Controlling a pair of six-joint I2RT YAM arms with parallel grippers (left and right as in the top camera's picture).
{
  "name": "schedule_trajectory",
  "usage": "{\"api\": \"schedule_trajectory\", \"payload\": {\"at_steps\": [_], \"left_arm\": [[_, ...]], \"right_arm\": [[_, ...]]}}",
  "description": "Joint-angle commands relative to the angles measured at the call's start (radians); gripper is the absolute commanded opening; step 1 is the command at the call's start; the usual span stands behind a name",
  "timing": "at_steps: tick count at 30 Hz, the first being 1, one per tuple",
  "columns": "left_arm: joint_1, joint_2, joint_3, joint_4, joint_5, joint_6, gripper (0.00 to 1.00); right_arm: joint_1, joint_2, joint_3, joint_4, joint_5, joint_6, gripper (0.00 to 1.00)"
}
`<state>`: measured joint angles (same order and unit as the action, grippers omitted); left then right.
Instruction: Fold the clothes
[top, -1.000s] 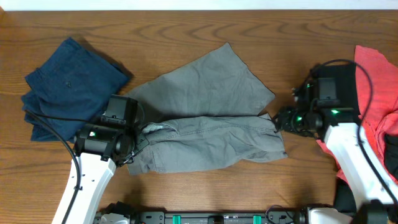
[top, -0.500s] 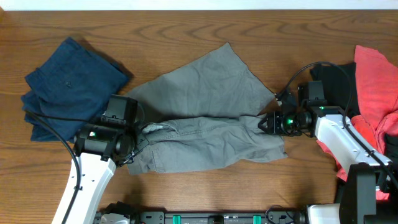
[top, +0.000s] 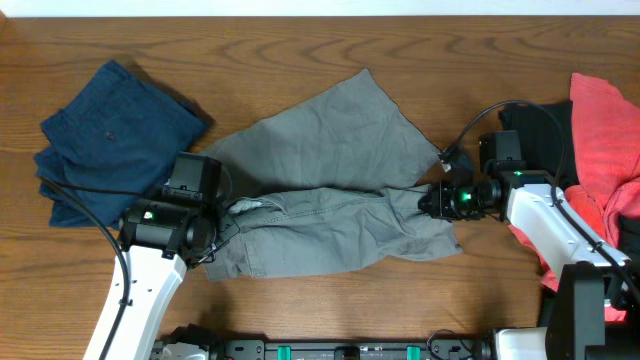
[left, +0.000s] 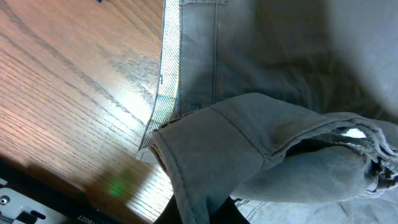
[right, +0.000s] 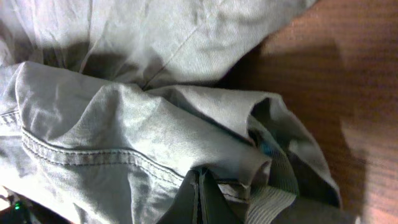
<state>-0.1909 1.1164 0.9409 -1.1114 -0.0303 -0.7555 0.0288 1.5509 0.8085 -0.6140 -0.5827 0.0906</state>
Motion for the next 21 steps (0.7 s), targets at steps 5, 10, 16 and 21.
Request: {"api": "schedule_trajectory", "payload": {"at_steps": [5, 10, 16, 21], "left_arm": [[0.004, -0.003, -0.001, -0.013, -0.023, 0.052, 0.06], [0.004, -0.022, 0.0, -0.021, -0.023, 0.053, 0.06], [0.006, -0.08, 0.008, 0.002, -0.048, 0.063, 0.06], [0.025, -0.125, 0.008, 0.096, -0.087, 0.032, 0.06]], "right_arm": [[-0.047, -0.152, 0.198, -0.119, -0.023, 0.018, 0.01], [-0.042, -0.193, 0.401, -0.229, 0.085, 0.018, 0.01], [-0.031, -0.19, 0.537, -0.228, 0.138, 0.016, 0.01], [-0.002, -0.189, 0.544, -0.117, 0.16, 0.016, 0.01]]}}
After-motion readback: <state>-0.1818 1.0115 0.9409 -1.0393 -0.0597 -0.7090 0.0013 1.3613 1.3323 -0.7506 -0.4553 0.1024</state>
